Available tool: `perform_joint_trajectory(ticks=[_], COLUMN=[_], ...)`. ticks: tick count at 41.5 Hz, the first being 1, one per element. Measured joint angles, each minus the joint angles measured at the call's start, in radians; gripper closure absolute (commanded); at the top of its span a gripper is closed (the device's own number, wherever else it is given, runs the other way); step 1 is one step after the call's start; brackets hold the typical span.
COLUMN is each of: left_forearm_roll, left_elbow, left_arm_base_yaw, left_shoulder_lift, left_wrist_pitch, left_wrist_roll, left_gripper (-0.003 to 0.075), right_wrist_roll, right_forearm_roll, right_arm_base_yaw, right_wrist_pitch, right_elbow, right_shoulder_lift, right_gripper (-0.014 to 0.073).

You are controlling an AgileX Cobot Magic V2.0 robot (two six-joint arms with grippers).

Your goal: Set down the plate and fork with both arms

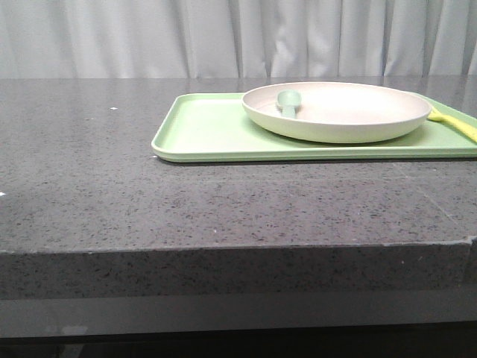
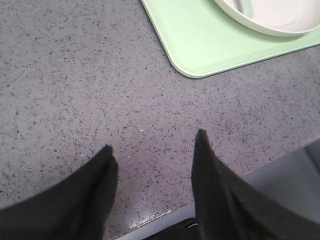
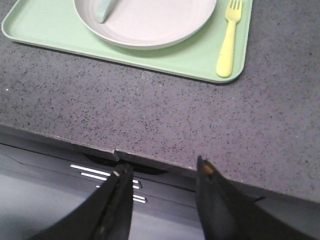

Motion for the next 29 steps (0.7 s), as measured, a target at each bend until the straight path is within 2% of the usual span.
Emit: perform_joint_trajectory(ticks=[6, 8, 15, 17, 19, 29], left_forearm_roll=[0.047, 0.067, 0.147, 0.162, 0.171, 0.179], left_elbow=[0.000, 0.000, 0.000, 0.000, 0.000, 0.002], left_arm_base_yaw=[0.000, 0.000, 0.000, 0.000, 0.000, 0.000], left_shoulder_lift=[0.000, 0.000, 0.000, 0.000, 0.000, 0.000], left_wrist_pitch=[-0.002, -0.004, -0.034, -0.050, -0.064, -0.129], left_wrist_roll=[0.000, -0.010, -0.081, -0.091, -0.094, -0.101], left_gripper=[0.0447, 0.0491, 0.0703, 0.0737, 0.0738, 0.0738], right_wrist_roll=[0.000, 0.000, 0.000, 0.000, 0.000, 0.000], right_forearm_roll=[0.000, 0.000, 0.000, 0.000, 0.000, 0.004], right_arm_base_yaw=[0.000, 0.000, 0.000, 0.000, 0.000, 0.000], right_wrist_pitch=[-0.023, -0.029, -0.031, -0.031, -0.031, -0.056], right_elbow=[0.010, 0.012, 0.012, 0.012, 0.012, 0.012], right_shoulder_lift=[-0.030, -0.032, -0.032, -0.032, -0.032, -0.032], right_gripper=[0.0260, 0.0295, 0.0550, 0.0615, 0.0668, 0.0661])
